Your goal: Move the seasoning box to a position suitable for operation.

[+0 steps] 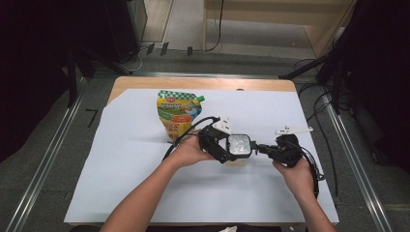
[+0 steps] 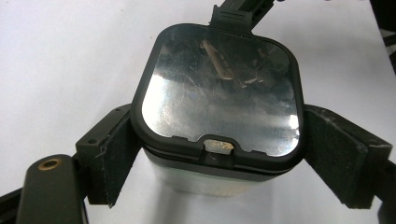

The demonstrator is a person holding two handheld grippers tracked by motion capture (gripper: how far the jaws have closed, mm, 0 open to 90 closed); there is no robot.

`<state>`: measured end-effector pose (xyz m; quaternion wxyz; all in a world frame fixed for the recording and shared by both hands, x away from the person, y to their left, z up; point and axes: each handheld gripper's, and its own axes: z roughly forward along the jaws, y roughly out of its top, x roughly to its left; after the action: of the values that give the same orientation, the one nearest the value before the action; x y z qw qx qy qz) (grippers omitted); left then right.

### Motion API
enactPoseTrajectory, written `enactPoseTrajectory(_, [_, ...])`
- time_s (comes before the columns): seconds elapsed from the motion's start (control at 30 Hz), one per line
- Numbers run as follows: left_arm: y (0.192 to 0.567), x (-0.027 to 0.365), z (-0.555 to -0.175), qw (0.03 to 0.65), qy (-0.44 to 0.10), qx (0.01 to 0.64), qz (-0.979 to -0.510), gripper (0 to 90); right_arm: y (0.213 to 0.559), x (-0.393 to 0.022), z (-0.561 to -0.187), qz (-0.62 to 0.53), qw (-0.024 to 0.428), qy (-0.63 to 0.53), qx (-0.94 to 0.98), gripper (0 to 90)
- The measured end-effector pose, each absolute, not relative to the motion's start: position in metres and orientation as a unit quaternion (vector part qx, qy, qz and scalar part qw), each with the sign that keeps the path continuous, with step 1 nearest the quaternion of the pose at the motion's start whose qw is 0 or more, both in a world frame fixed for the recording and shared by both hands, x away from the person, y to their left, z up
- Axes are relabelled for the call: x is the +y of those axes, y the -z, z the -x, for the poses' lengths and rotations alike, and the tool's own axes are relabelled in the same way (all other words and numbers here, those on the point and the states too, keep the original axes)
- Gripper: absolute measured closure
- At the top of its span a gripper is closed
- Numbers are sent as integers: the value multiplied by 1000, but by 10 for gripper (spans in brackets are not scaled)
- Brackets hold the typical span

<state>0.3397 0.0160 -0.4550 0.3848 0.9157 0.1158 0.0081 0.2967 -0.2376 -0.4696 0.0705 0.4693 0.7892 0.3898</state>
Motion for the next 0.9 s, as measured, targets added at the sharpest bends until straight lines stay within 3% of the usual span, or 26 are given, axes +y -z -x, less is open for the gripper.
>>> enactPoseTrajectory(0.9, [443, 13, -338, 375, -26, 100, -921, 170, 470, -237, -297, -470, 70, -389, 789, 900])
